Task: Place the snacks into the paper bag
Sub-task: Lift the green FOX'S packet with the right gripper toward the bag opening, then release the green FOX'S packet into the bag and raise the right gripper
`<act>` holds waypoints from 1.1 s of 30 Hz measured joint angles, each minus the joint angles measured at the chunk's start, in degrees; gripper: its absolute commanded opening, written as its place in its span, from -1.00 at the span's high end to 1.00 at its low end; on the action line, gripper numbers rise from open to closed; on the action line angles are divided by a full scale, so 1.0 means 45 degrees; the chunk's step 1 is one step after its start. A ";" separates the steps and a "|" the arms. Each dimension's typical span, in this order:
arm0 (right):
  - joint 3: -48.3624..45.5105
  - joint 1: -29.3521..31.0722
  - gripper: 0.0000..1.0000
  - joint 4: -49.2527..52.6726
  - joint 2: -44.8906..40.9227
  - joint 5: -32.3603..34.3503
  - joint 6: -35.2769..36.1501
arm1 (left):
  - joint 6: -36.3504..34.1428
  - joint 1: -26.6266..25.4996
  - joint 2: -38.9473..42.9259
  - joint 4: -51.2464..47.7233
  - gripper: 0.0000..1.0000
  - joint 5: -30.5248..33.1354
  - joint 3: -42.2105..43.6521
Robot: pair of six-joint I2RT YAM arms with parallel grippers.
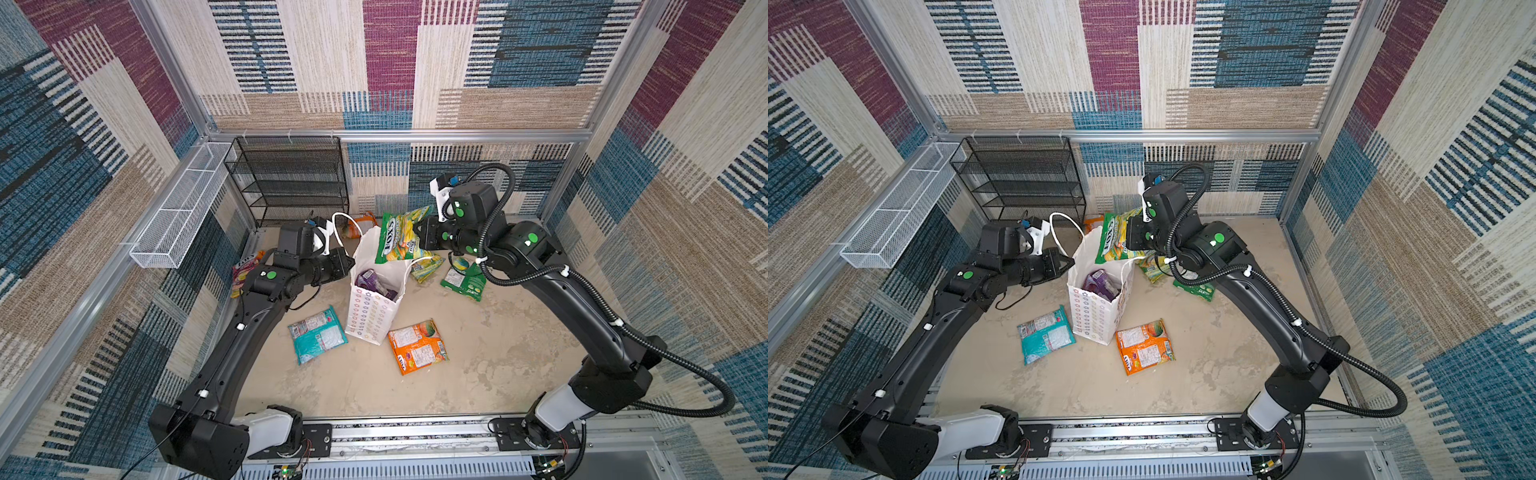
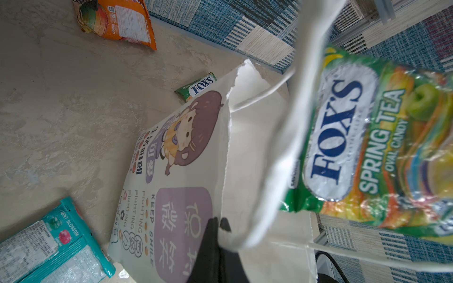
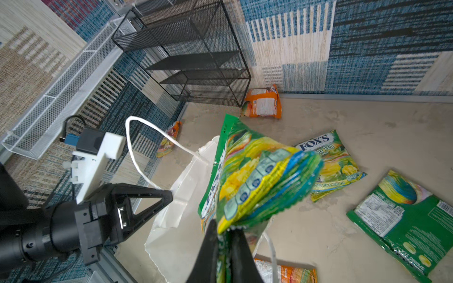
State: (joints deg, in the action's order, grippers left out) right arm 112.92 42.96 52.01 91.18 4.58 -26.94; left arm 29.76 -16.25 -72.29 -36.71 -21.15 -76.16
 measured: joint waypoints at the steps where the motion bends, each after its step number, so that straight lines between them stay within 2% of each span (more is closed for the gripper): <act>1: -0.0117 0.0039 1.00 0.0058 0.0019 -0.0005 0.0000 | 0.0000 0.0000 0.0000 0.0000 1.00 0.0000 0.0000; 15: -0.0350 0.0355 0.96 0.0117 0.1098 -0.0306 0.0039 | 0.0005 0.0000 -0.0005 0.0005 1.00 0.0000 0.0000; 25: -0.0350 0.0393 0.52 -0.0282 0.1248 -0.0792 0.0053 | 0.0005 0.0000 -0.0010 0.0005 1.00 0.0000 0.0010; 30: -0.0330 0.0408 0.47 -0.0661 0.1234 -0.0937 0.0185 | 0.0005 0.0000 -0.0019 0.0000 1.00 0.0000 0.0010; 33: -0.0204 0.0403 0.36 -0.0656 0.1180 -0.0923 0.0287 | 0.0005 0.0000 -0.0019 0.0015 1.00 -0.0005 0.0024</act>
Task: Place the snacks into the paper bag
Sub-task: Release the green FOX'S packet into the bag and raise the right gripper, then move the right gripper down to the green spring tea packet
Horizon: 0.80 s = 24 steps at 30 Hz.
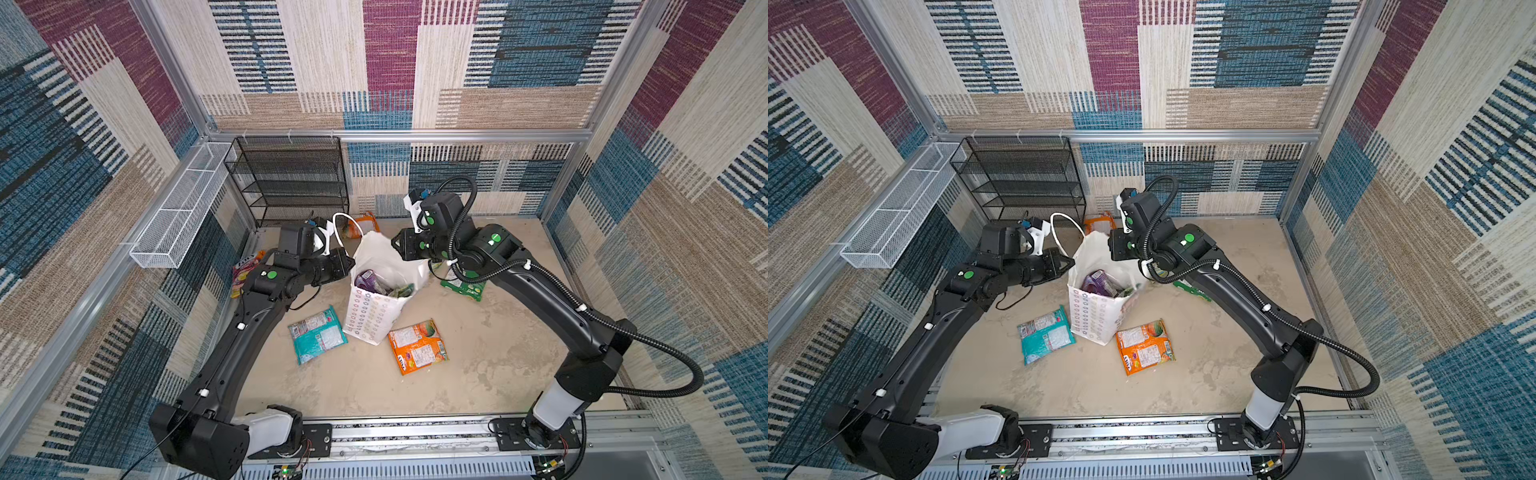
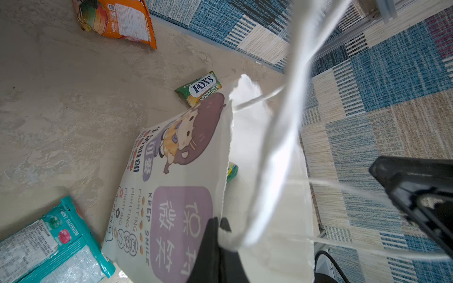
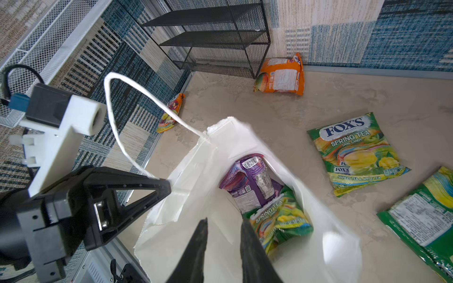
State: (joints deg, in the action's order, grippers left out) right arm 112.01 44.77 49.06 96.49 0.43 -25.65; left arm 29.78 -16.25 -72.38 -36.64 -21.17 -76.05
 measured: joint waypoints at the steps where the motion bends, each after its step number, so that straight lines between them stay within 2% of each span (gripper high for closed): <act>1: 0.0058 0.0000 0.32 0.0000 -0.0073 0.0019 0.0019 | 0.0000 0.0000 0.0000 0.0000 1.00 0.0000 0.0000; 4: 0.0175 0.0015 0.15 0.0005 -0.0403 0.0272 0.0107 | 0.0000 0.0000 -0.0010 0.0000 1.00 0.0005 0.0000; 11: 0.0219 0.0019 -0.43 0.0209 -0.1001 0.1637 0.0243 | 0.0000 0.0000 -0.0015 0.0000 1.00 0.0005 0.0000; 16: -0.0466 -0.0112 -1.00 0.0301 -0.1953 0.2919 0.0291 | 0.0000 0.0000 -0.0015 0.0000 1.00 0.0005 0.0000; 21: -0.2351 -0.0738 -0.99 -0.0053 -0.3546 0.3657 0.0423 | 0.0000 0.0000 -0.0015 -0.0005 1.00 0.0010 0.0000; 24: -0.4109 -0.1928 -0.99 -0.0714 -0.4692 0.3483 0.0413 | 0.0000 0.0000 -0.0015 -0.0005 1.00 0.0010 0.0000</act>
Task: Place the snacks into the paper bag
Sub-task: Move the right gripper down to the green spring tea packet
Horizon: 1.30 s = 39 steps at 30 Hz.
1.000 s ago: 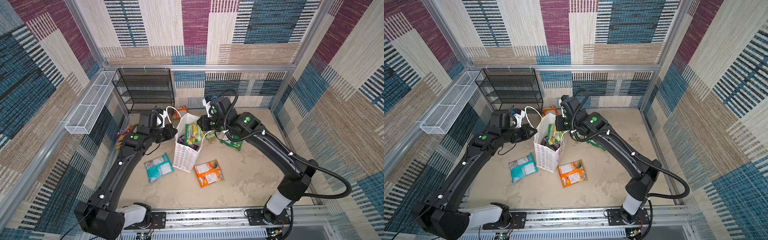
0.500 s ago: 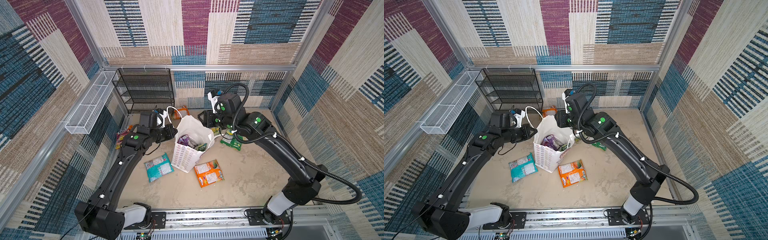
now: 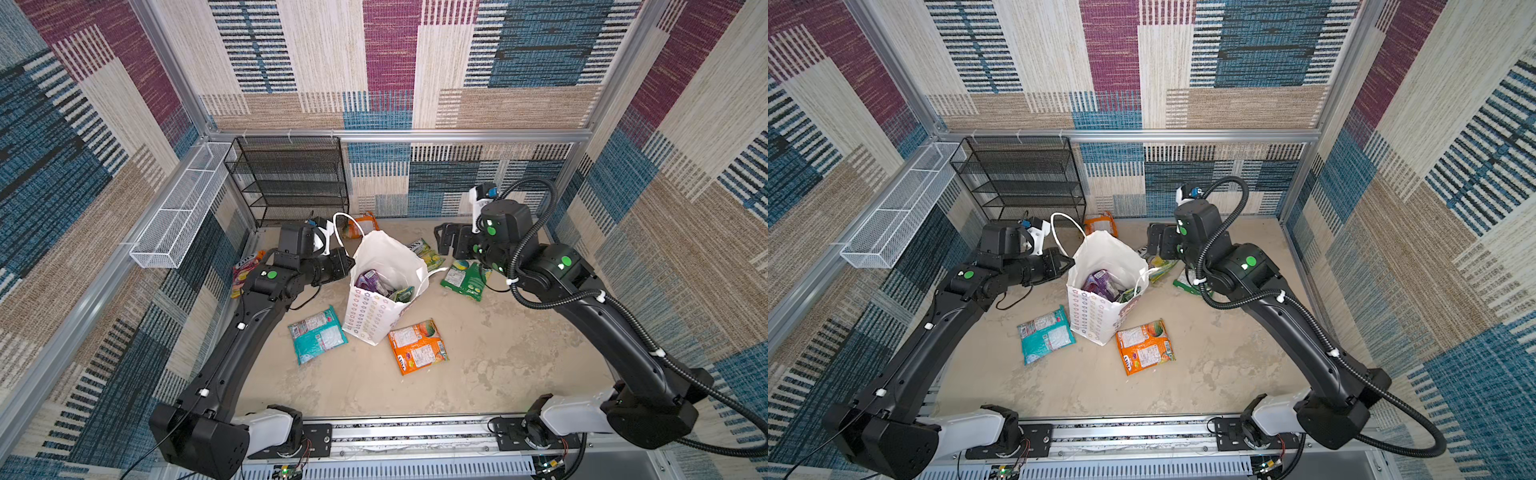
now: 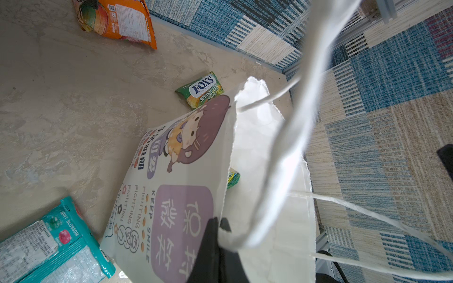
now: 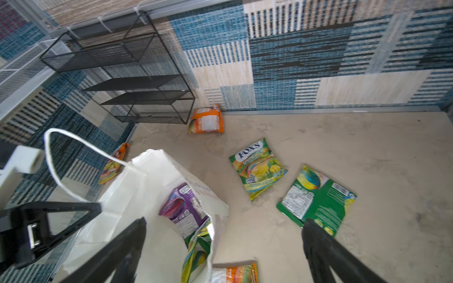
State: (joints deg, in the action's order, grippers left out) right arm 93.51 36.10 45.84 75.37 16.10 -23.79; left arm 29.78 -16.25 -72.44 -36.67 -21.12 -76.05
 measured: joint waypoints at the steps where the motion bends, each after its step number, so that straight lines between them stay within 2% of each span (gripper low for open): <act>1: -0.0733 -0.0515 -0.99 -0.0311 -0.0398 -0.0151 -0.0015 | 0.0000 0.0000 0.0000 0.0000 1.00 0.0000 0.0000; 6: -0.4133 -0.3016 -0.99 -0.1661 -0.1574 -0.1083 -0.0384 | 0.0000 0.0000 0.0000 0.0000 1.00 0.0005 0.0000; 10: -0.6387 -0.4741 -0.99 -0.2807 -0.1651 -0.2079 -0.0544 | 0.0000 0.0000 0.0000 0.0000 1.00 0.0005 0.0000; 17: -0.9058 -0.6203 -0.91 -0.4843 -0.0432 -0.3531 -0.0709 | 0.0000 0.0000 0.0000 0.0000 1.00 0.0005 0.0000; 24: -0.9918 -0.6547 -0.72 -0.6280 0.1530 -0.4823 -0.0763 | 0.0000 0.0000 -0.0019 0.0000 1.00 0.0005 0.0000; 28: -0.9957 -0.6577 -0.42 -0.6980 0.2594 -0.5338 -0.0763 | 0.0000 0.0000 -0.0024 0.0000 1.00 0.0000 0.0000; 34: -0.9923 -0.6577 -0.37 -0.7456 0.3497 -0.5459 -0.0860 | -0.0005 0.0000 -0.0019 0.0000 1.00 0.0000 0.0000; 39: -0.9670 -0.6596 -0.20 -0.7718 0.4333 -0.5469 -0.0908 | -0.0005 0.0000 -0.0019 0.0000 1.00 0.0000 0.0000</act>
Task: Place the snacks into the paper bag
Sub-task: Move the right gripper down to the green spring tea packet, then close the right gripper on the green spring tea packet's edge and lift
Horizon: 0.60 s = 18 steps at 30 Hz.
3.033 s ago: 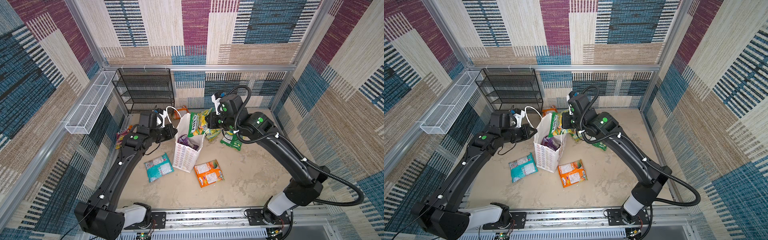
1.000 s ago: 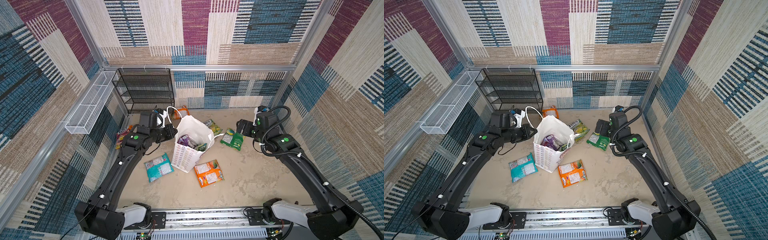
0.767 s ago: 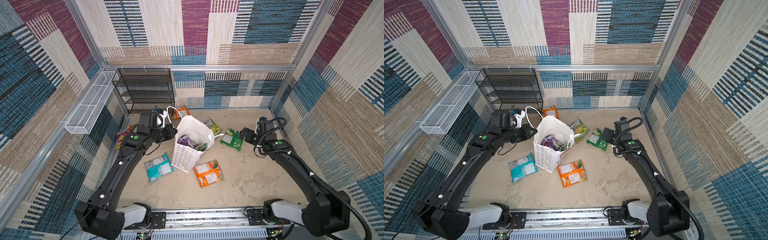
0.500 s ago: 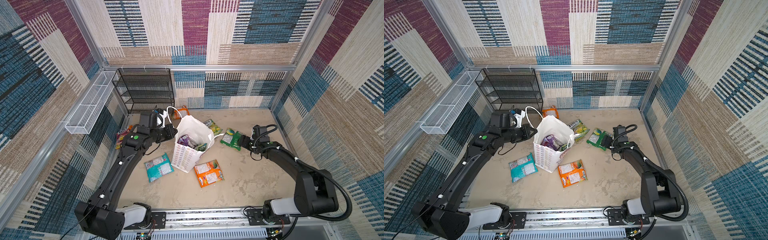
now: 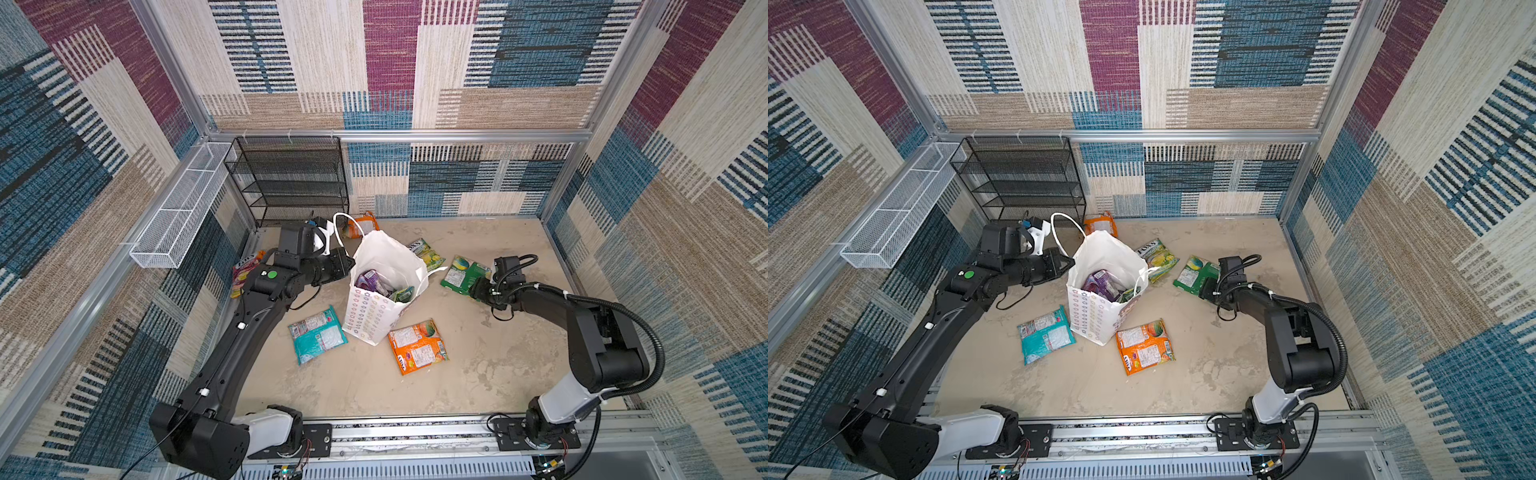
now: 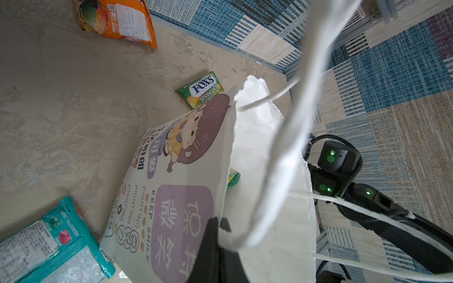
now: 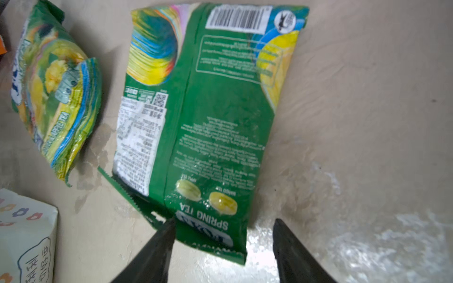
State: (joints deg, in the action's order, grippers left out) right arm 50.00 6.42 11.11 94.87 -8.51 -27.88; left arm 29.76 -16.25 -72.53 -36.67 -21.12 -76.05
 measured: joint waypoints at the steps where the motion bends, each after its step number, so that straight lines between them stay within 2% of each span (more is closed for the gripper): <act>1: 0.0034 0.0000 -0.18 -0.0029 0.0087 0.0000 0.0000 | 0.0000 0.0000 0.0000 0.0000 1.00 0.0000 0.0000; 4: 0.0068 0.0000 -0.17 -0.0223 0.0199 -0.0010 -0.0029 | 0.0000 0.0000 0.0000 0.0000 1.00 0.0000 0.0000; 14: 0.0345 -0.0015 0.16 -0.0636 0.0845 -0.0335 -0.0039 | 0.0000 0.0000 0.0000 0.0000 1.00 0.0000 0.0000; 18: 0.0160 -0.0015 0.36 -0.1035 0.0855 -0.0544 -0.0049 | 0.0000 0.0000 0.0000 0.0000 1.00 0.0000 0.0000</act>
State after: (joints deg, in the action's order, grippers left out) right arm 50.72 6.35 6.46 98.72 -10.96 -28.10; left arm 29.76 -16.25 -72.53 -36.67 -21.12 -76.05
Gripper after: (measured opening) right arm 0.369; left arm 0.060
